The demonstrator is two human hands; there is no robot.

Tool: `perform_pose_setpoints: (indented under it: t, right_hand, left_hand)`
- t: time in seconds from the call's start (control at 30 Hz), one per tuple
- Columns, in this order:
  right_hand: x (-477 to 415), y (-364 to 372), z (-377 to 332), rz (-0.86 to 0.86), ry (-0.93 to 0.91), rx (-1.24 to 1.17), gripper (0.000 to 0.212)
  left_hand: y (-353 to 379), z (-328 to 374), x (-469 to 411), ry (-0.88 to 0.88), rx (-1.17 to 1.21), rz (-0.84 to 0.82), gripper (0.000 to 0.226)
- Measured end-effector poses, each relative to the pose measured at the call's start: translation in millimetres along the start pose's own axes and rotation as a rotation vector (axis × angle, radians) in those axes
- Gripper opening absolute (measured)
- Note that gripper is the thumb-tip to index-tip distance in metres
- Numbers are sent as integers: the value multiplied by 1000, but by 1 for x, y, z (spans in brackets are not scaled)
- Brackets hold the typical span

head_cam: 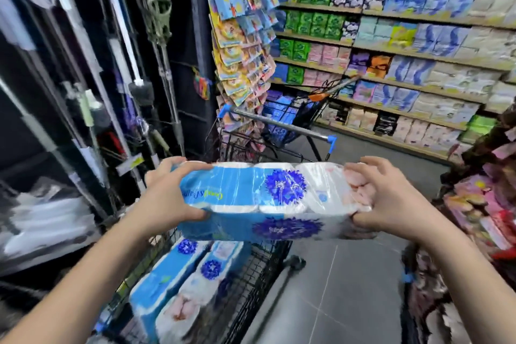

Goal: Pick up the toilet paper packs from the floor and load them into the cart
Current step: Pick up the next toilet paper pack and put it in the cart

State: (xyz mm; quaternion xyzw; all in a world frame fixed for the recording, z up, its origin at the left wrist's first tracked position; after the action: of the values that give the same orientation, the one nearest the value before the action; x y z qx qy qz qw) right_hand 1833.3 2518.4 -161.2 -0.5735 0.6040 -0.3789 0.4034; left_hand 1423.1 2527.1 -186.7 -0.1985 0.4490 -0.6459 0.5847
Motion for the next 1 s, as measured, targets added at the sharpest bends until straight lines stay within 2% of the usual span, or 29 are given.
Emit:
perform_pose_setpoints:
  t: [0.37, 0.57, 0.8, 1.0]
  right_hand:
    - [-156, 26, 14, -171, -388, 6, 105]
    - [-188, 54, -27, -317, -532, 43, 104]
    - [-202, 102, -67, -449, -608, 57, 104]
    - [-225, 148, -83, -494, -685, 111, 109]
  left_hand:
    - [33, 24, 11, -373, -113, 160, 82]
    - [39, 17, 47, -556, -166, 235, 83]
    - [57, -15, 86, -702, -165, 295, 89]
    - [89, -34, 101, -821, -122, 309, 89]
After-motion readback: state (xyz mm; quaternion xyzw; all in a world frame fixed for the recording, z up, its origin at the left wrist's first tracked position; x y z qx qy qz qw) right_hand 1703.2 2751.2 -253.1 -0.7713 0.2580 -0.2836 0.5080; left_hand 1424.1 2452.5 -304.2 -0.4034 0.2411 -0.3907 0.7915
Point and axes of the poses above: each hand's wrist, its own x-axis away from the middle knuckle, its own y-axis out of the palm, z = x × y, the point moved 2 cm from there along -x, towards the middle knuckle, and after that the axes turned 10 degrees about y, right-handed, at the moved point
